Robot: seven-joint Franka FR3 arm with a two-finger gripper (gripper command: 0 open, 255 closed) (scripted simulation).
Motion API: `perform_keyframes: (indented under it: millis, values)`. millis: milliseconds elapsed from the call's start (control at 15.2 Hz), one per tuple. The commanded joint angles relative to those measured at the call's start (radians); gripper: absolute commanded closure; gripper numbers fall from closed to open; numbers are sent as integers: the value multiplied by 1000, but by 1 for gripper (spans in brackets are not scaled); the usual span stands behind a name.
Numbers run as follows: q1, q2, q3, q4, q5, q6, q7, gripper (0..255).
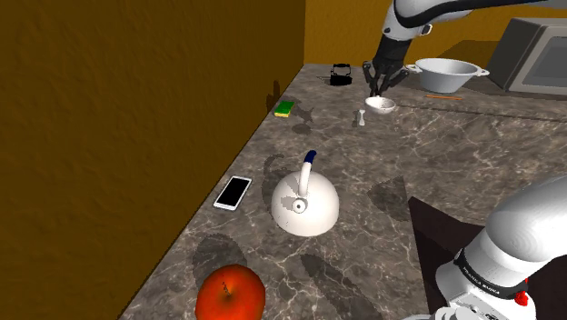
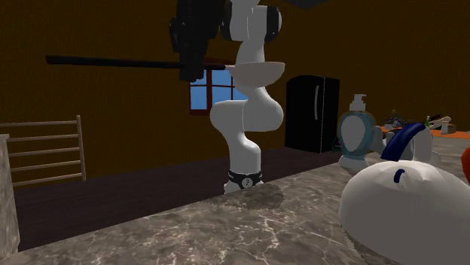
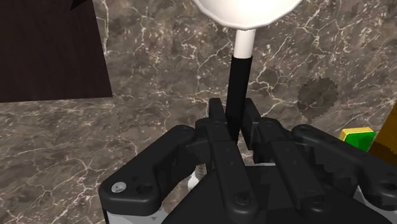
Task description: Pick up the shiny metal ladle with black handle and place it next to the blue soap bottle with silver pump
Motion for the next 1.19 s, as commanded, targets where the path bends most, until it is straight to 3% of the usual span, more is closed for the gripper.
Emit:
perform_keyframes:
  millis: [0,792,1122]
  values:
    - [0,2,-1,30,0,-29,-1,255]
    - [-1,27,-1,211,-1,-184,-1,255]
    - [30,-103,62,105,21,-208,85,255]
